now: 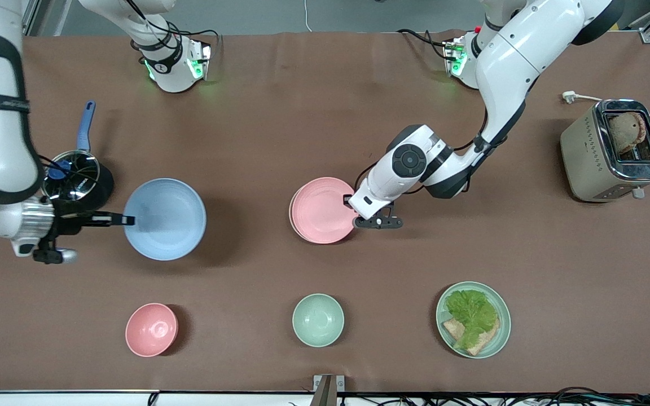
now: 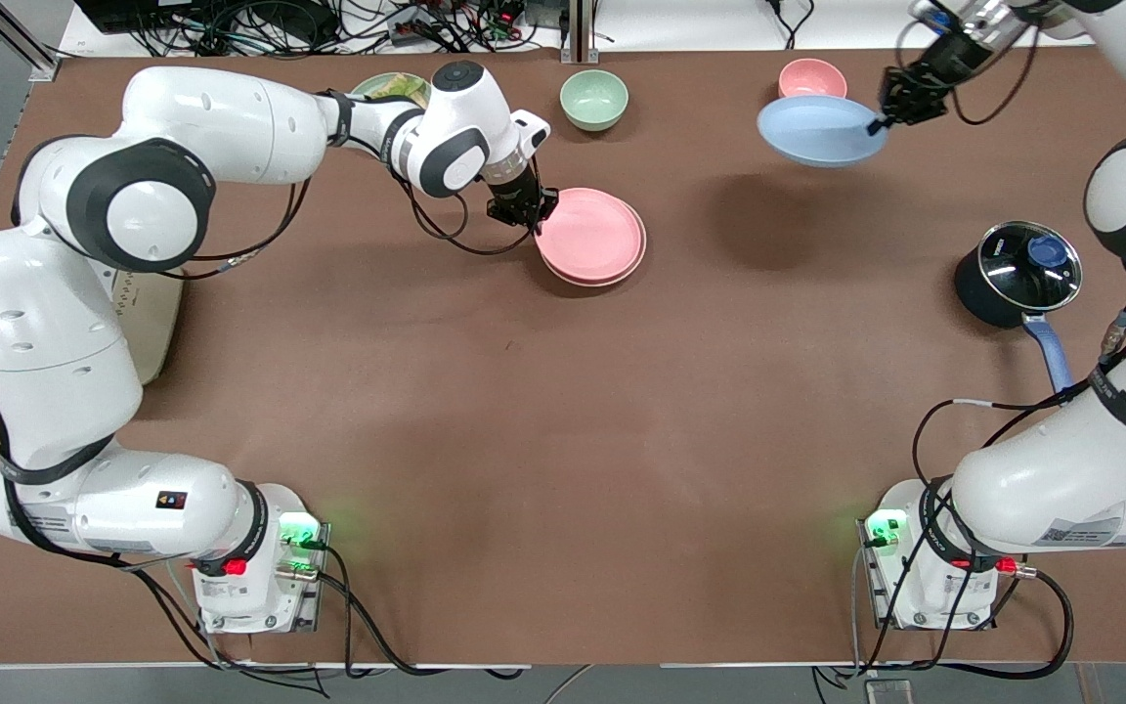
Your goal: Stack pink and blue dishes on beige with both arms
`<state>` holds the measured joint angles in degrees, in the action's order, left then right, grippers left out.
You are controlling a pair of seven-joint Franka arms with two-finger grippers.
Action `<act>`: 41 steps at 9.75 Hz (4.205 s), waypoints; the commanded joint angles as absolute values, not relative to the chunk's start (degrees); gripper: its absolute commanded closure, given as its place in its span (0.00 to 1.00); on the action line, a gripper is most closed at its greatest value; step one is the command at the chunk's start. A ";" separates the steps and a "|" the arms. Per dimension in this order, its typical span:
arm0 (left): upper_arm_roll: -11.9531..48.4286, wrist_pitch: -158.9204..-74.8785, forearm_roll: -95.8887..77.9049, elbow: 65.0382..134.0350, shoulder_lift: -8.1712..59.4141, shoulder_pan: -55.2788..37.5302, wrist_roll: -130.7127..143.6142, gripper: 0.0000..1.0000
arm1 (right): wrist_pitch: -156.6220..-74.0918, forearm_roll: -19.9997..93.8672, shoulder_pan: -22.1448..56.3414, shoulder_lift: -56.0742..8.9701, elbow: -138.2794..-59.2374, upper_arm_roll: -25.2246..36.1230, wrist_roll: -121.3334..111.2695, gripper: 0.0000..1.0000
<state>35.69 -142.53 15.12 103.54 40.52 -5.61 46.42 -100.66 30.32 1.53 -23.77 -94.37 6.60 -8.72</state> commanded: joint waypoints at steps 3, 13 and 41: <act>34.89 -138.28 16.79 102.23 36.24 -3.10 47.38 0.00 | -117.81 30.85 2.55 -17.94 -106.23 -6.55 5.51 0.99; 34.81 -95.72 14.77 81.30 10.22 14.85 18.48 0.00 | -164.16 30.76 11.50 -26.09 -121.81 -26.37 21.88 0.99; 5.71 -86.31 0.08 91.32 -3.87 -0.79 4.39 0.00 | -82.44 1.93 -5.18 -1.23 -82.97 -0.09 10.11 0.00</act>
